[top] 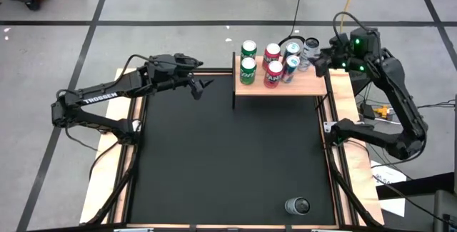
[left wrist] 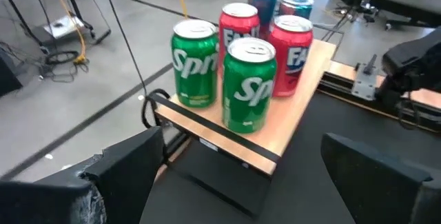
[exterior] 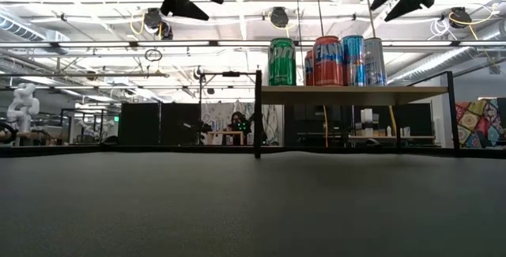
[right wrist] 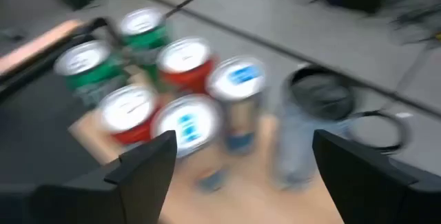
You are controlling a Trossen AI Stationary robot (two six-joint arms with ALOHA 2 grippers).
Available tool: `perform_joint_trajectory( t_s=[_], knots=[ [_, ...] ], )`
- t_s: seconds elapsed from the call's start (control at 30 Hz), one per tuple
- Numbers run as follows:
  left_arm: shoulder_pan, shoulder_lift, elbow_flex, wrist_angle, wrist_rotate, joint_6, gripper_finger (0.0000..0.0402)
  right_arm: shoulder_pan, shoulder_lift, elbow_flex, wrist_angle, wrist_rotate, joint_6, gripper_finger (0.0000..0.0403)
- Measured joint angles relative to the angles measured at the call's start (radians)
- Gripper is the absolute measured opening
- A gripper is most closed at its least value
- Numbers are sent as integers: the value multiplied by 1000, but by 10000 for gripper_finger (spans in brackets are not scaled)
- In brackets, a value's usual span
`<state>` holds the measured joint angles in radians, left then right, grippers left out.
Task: Place canned beverage on shelf
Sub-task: Put the white-blue soda can on the shelf aligned with the other white-blue soda can
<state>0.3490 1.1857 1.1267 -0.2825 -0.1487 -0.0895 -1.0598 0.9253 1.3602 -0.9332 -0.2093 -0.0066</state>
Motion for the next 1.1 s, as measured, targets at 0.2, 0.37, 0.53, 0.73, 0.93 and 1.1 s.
perform_joint_trajectory(
  t_s=[0.2,0.37,0.53,0.73,0.93,1.1],
  knots=[
    [-60,4,0,-60,0,-80,396,140,-49,0,-56,-107,155,312],
    [-115,6,-1,-94,-12,-128,396,309,-65,-18,-70,-74,250,287],
    [-181,6,-1,-104,-25,-161,396,501,-64,-174,54,-28,407,264],
    [-294,6,-1,-185,-77,-223,396,802,-54,-436,473,51,699,254],
    [-413,6,-1,-284,-151,-293,396,1078,42,-522,661,268,902,253],
    [-516,10,-1,-278,-161,-331,396,1266,137,-521,649,341,1117,253]
  ],
)
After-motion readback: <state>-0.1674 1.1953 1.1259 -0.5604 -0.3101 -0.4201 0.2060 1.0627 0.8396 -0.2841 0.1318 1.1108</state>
